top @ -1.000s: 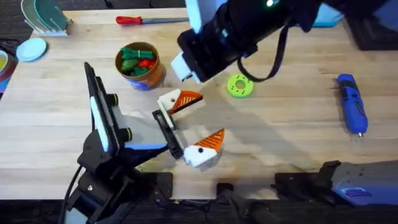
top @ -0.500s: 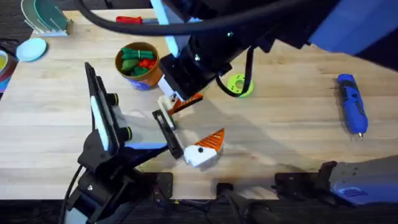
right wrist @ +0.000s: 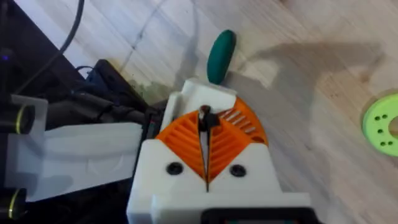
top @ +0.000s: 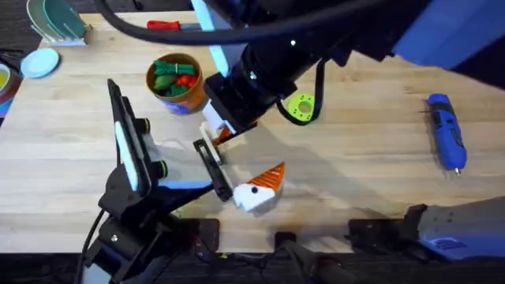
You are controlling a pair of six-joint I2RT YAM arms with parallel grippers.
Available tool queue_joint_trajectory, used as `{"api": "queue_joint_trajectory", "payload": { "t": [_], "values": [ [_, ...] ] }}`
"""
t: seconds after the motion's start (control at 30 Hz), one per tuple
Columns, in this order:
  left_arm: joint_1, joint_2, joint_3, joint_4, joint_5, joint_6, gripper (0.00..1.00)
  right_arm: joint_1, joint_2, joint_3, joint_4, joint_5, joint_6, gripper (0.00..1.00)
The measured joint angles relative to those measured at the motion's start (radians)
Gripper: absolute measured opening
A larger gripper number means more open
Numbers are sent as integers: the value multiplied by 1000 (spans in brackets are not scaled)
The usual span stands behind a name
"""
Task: Pick up the gripper from the table and insert it into the empty holder that is missing its gripper. Then pick up a screw, insert it into the mounting hole, and use the screwdriver to tighten it. Finally, clean up the table by picking up the vegetable and placing it into the bucket.
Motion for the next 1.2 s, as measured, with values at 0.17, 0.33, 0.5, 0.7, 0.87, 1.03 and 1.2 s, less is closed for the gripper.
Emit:
{"api": "queue_joint_trajectory", "payload": {
  "t": [0.17, 0.33, 0.5, 0.7, 0.87, 1.03, 1.2],
  "values": [
    [0, 0, 0, 0, 2, 5, 992, 0, 2, 0, -13, -5, 0, 6],
    [0, 0, 0, 1, 2, 5, 992, 0, 2, 0, -13, -5, 0, 6],
    [0, 0, 0, 0, 2, 5, 993, 0, 4, 0, -13, -5, 0, 6],
    [2, 5, 0, -2, -8, -10, 992, 0, 37, 2, -7, -9, 0, 6],
    [2, 7, 0, -1, -14, -17, 993, 0, 40, 3, 13, -9, 0, 6],
    [2, 6, 0, 0, -9, -18, 993, 0, 40, 3, 37, -8, 0, 6],
    [2, 5, 0, 0, -3, -9, 992, 0, 52, 3, 37, -8, 0, 6]
  ]
}}
